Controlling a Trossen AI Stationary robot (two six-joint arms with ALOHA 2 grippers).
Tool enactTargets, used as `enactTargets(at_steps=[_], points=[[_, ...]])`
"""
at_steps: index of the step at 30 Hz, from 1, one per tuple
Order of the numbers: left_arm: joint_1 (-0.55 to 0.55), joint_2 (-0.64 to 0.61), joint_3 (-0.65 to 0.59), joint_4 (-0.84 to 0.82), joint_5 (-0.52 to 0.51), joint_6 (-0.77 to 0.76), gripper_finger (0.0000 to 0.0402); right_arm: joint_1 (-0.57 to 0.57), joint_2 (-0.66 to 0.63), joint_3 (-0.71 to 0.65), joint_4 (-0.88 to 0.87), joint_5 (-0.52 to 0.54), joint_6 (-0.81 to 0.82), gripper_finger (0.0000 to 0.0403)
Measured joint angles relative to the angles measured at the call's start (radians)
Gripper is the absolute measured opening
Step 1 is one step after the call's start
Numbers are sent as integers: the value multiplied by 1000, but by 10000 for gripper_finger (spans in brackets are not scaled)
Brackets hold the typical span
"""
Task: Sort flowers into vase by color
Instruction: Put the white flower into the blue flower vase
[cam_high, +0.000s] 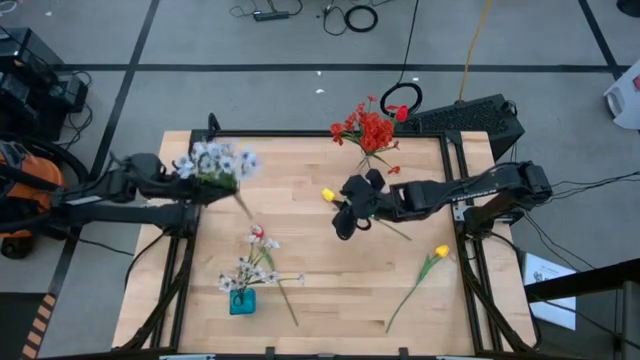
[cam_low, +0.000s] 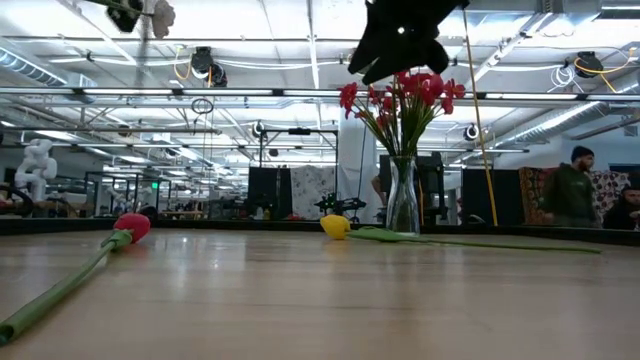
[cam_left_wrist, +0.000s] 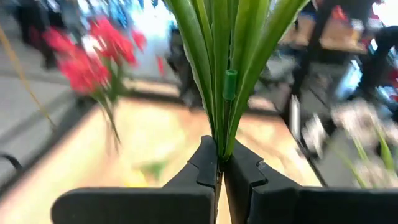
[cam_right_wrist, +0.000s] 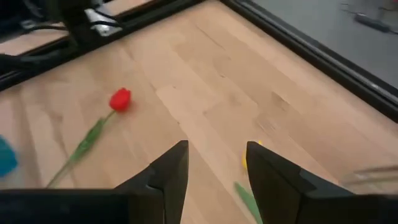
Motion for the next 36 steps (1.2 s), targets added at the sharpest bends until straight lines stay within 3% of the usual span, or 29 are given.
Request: enactTargets(at_steps=[4,11,19,30,36], points=[[-61,-64,-18,-117,28,-48,11,38,0,0,-18,43,43,153],[-150,-234,-57,-114,42,-89,11,82,0,0,-25,64,125,153],[-162,-437,-234,-75,38,-199,11,101,0,0,-24,65,199,153],[-162,-426,-285,51,66,-238,11,102,1,0,-29,91,217,153],[-162,-425,-285,49,-18,-172,11,102,1,0,-37,112,220,153]])
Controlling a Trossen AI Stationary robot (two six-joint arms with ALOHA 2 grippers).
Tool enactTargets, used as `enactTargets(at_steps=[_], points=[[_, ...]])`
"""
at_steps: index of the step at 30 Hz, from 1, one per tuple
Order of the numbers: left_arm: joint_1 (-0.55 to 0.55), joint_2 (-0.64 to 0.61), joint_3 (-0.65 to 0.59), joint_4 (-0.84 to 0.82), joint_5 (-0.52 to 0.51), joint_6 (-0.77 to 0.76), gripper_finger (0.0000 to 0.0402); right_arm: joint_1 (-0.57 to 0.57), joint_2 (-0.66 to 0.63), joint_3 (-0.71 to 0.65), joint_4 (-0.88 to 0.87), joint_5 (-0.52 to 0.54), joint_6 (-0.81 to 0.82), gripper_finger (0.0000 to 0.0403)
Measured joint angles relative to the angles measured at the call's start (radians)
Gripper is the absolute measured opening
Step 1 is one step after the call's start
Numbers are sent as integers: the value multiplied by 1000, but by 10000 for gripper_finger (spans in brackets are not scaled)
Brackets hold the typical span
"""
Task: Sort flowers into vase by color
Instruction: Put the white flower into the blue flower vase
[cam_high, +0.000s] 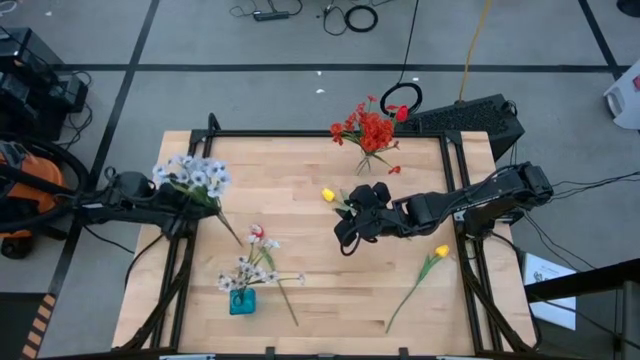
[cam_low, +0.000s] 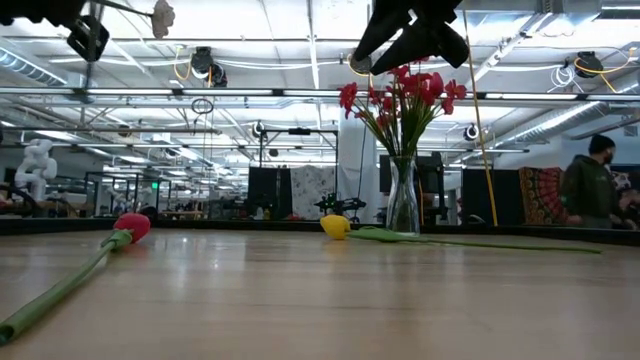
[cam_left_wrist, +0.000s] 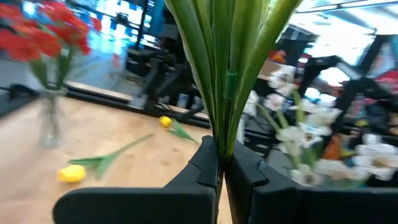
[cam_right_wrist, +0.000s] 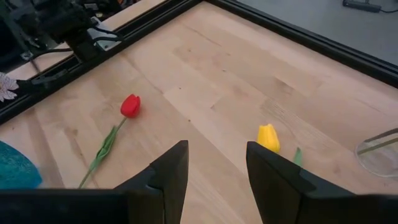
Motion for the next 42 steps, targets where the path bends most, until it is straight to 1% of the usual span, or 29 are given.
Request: enactTargets(at_steps=[6,10,12,19,23,27,30,32,37,42], points=[[0,0,0,3,-107,50,11,0,9,0,-2,1,0,153],[0,36,0,21,-211,48,11,0,20,0,-5,0,10,153],[0,92,-2,71,-226,48,11,0,33,0,0,1,24,153],[-14,372,11,289,-216,56,11,10,84,0,13,-4,32,153],[-41,481,79,290,-227,54,11,18,118,0,17,-5,49,153],[-109,532,146,291,-232,53,11,20,138,0,23,-5,64,153],[-179,539,199,283,-278,61,11,20,137,0,23,-4,100,153],[-228,538,249,273,-318,77,11,23,137,0,24,-4,110,153],[-352,552,390,163,-456,124,11,40,137,0,30,-1,139,153],[-458,595,536,32,-579,150,11,71,137,0,30,1,206,153]])
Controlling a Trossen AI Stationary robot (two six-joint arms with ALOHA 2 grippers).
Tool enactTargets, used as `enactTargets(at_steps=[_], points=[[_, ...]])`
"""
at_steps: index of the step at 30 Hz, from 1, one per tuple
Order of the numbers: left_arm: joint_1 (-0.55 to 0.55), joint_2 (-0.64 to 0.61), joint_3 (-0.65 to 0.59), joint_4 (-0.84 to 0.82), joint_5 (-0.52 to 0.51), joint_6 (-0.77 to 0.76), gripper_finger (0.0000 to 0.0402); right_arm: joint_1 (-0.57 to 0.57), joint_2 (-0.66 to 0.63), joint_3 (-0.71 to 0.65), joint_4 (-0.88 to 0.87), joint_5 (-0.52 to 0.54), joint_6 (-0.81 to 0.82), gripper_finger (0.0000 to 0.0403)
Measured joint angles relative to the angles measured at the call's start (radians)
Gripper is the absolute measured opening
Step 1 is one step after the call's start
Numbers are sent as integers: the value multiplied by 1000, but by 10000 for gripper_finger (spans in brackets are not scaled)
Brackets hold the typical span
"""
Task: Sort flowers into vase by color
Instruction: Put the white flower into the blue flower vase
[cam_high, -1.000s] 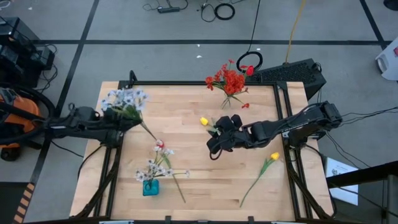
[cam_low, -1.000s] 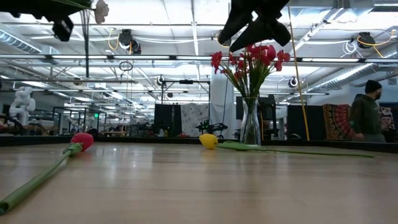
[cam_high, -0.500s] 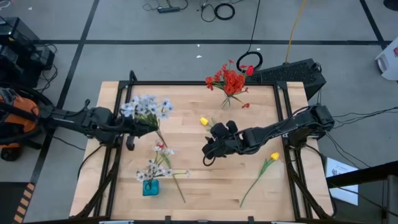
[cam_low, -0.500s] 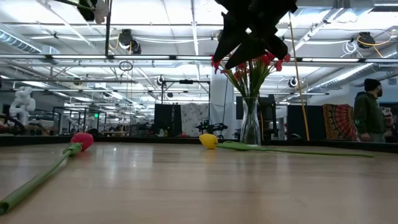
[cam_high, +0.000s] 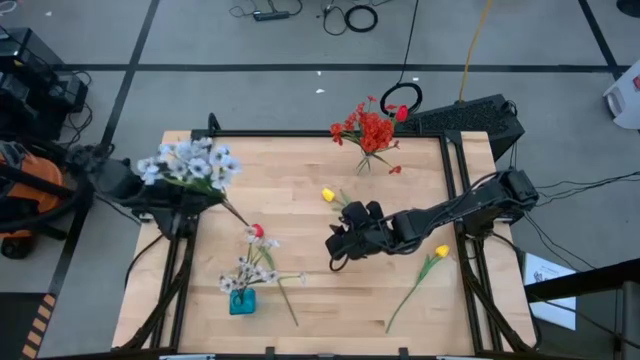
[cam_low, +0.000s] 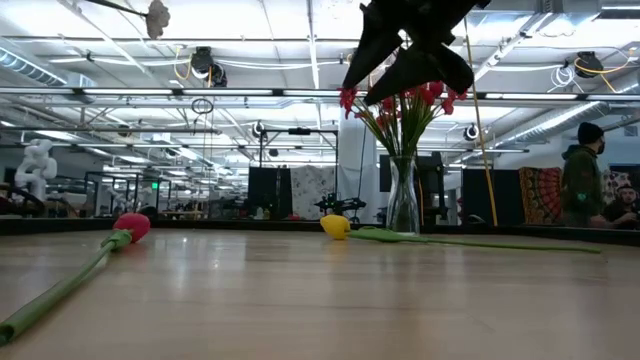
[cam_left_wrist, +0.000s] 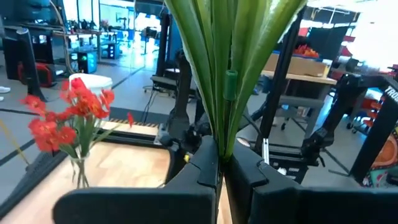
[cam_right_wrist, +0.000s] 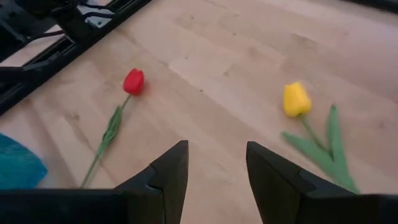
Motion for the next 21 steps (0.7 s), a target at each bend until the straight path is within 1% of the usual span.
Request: enactTargets(at_steps=[4,8,13,17,21], points=[[-81,46,106,-73,-32,-22,11,31,0,0,0,4,64,153],[-174,104,180,-93,-45,-24,11,70,0,0,0,53,120,153],[-304,167,280,-99,-127,12,11,116,0,0,1,100,195,153],[-406,215,369,-94,-199,55,11,148,0,0,1,117,256,153],[-506,268,415,-90,-219,52,11,178,4,0,8,165,307,153]])
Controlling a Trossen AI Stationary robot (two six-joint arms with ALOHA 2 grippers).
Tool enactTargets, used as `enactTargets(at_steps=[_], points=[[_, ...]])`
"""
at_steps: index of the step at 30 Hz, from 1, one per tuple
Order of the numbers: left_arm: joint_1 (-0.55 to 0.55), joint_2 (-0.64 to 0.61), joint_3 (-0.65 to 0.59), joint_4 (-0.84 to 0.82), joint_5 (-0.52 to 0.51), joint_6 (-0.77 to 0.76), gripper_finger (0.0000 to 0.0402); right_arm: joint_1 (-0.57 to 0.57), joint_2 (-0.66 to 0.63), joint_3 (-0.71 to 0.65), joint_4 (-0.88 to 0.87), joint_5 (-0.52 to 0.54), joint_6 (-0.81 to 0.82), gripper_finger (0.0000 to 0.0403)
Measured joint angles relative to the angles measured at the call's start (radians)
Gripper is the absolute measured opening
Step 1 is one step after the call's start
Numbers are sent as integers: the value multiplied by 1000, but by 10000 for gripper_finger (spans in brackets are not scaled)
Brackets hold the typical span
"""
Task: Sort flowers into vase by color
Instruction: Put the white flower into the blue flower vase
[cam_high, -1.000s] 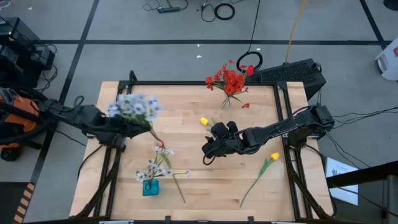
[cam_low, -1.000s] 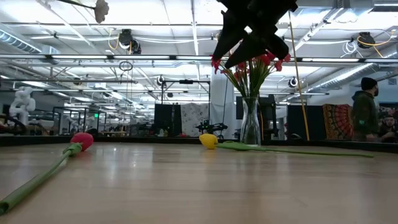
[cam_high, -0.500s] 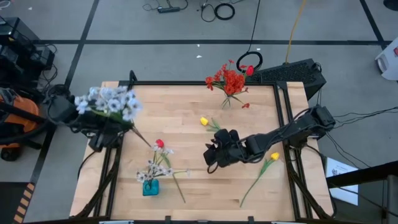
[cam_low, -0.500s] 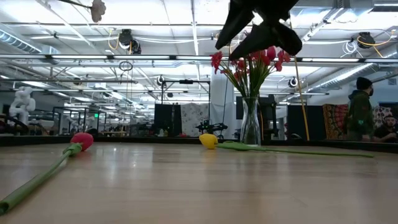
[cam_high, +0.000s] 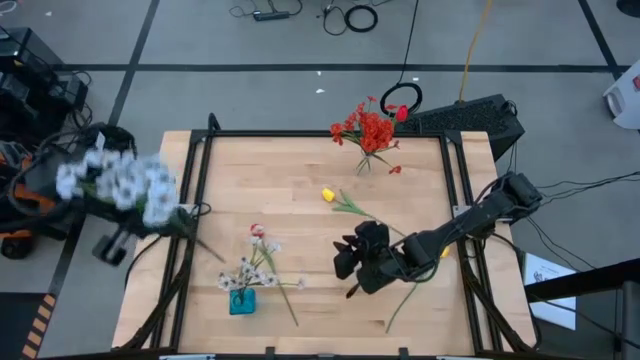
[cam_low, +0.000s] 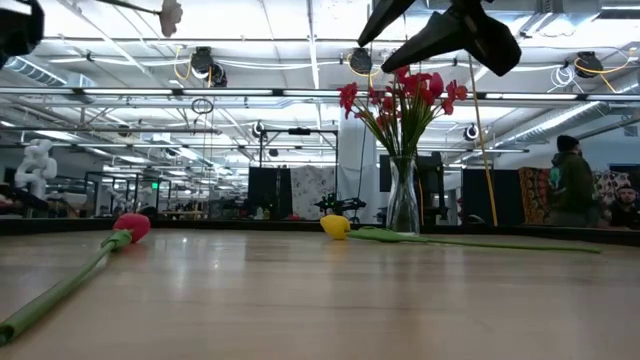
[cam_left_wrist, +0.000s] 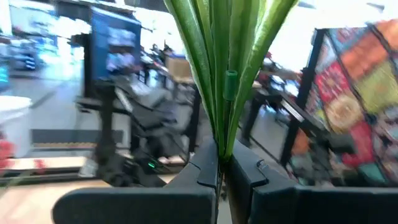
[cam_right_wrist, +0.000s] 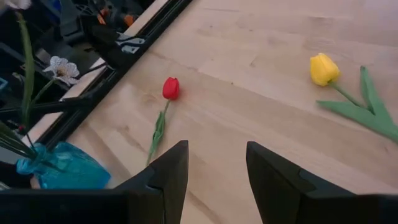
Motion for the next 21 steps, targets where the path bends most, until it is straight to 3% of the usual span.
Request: enactTargets(at_steps=[8,16,21], points=[[-238,160,-1,16,-113,-51,11,26,33,0,19,22,59,153],[-458,291,-65,23,-572,-159,11,26,77,0,118,41,37,153],[-503,292,-190,-13,-735,-351,11,26,103,0,154,38,32,153]])
